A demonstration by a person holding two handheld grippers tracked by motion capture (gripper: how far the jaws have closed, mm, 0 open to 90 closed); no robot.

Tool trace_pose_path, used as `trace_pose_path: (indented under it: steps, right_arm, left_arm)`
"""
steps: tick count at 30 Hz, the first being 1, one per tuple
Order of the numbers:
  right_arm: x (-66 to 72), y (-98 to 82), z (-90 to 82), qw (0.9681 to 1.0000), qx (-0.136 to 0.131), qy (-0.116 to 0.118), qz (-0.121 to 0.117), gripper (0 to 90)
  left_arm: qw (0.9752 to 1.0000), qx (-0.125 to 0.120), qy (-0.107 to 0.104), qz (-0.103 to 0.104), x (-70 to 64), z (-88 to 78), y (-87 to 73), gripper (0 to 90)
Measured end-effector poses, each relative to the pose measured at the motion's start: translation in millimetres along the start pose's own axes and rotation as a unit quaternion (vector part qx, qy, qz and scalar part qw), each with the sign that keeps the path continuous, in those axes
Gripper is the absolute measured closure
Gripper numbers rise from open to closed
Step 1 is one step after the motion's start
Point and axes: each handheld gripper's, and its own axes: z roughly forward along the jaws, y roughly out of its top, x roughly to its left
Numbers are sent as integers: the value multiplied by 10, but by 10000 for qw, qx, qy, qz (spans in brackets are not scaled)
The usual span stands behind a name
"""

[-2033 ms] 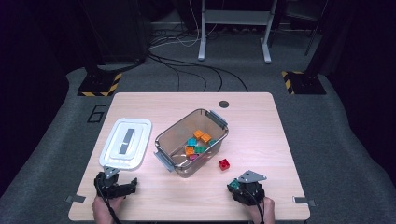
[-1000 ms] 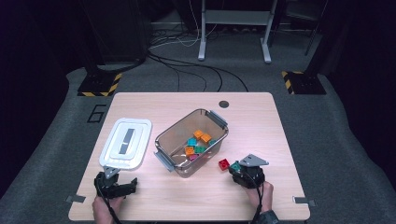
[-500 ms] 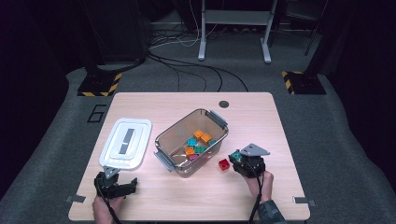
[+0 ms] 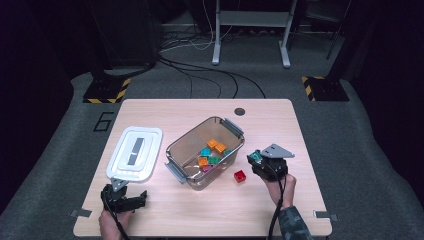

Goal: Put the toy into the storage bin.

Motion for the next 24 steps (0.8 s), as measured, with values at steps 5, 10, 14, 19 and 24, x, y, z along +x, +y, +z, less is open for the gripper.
trace_pose_path:
  steps: [5,10,14,19,24]
  right_arm:
    - [-14,78,-29,10000,-66,-9,-25,581]
    - [-40,158,-66,9999,-149,-72,-41,582]
    - [-55,229,-91,9997,-233,-82,-52,582]
    - [-61,332,-110,9994,-318,-75,-94,582]
    - [-51,473,-107,9990,-414,-56,-182,582]
  left_arm:
    - [10000,1,-1,0,0,0,0,0]
    - [10000,1,-1,1,0,0,0,0]
    - [10000,0,0,-2,0,0,0,0]
    - [10000,-1,-1,0,0,0,0,0]
    - [10000,-1,0,-1,0,0,0,0]
